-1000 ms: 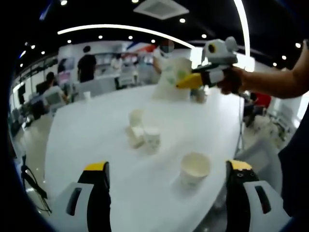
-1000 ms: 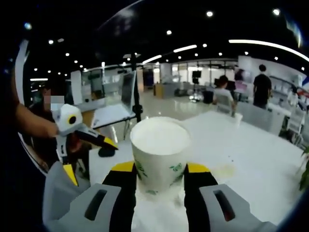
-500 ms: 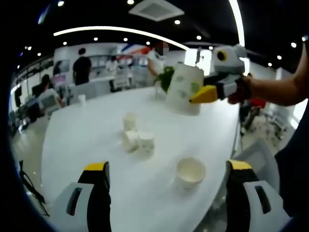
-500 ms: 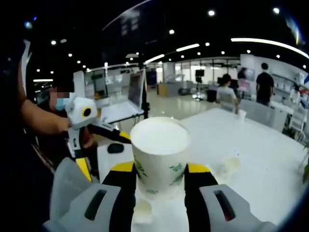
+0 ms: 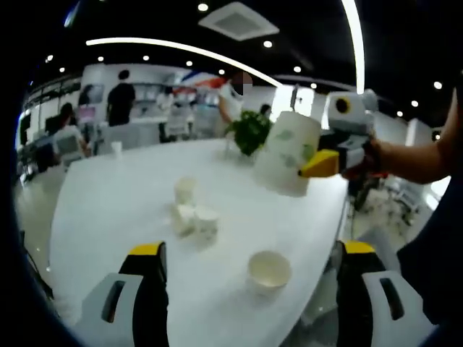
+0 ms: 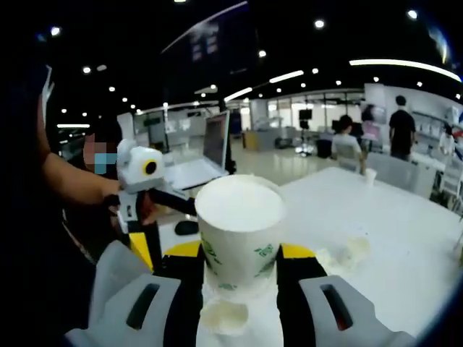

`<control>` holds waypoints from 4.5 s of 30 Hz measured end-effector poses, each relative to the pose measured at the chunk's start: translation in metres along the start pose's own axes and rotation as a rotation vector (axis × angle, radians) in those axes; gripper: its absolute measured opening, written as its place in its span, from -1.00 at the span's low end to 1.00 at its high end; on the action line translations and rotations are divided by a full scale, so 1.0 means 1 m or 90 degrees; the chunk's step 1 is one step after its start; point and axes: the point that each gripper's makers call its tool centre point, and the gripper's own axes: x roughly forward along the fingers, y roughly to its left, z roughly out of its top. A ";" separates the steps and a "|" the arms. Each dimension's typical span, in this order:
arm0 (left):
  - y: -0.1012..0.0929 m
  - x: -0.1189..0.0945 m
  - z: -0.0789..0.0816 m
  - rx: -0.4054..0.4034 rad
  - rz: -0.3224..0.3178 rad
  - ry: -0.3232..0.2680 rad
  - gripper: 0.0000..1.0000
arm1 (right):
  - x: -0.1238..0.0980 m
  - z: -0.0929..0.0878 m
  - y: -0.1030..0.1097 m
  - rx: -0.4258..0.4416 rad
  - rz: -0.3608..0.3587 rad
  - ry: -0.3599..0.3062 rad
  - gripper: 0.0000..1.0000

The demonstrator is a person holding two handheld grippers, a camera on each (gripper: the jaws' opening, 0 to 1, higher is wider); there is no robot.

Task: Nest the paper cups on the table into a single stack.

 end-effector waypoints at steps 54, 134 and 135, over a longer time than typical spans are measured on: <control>-0.061 -0.017 0.045 -0.096 -0.242 -0.087 -1.00 | 0.009 -0.011 0.036 -0.002 0.109 -0.051 -0.20; -0.068 -0.007 0.046 0.573 -0.173 0.620 -1.00 | -0.081 -0.092 -0.031 0.073 -0.111 0.026 1.00; -0.066 -0.006 0.049 0.589 -0.158 0.637 -1.00 | -0.082 -0.092 -0.031 0.070 -0.113 0.026 1.00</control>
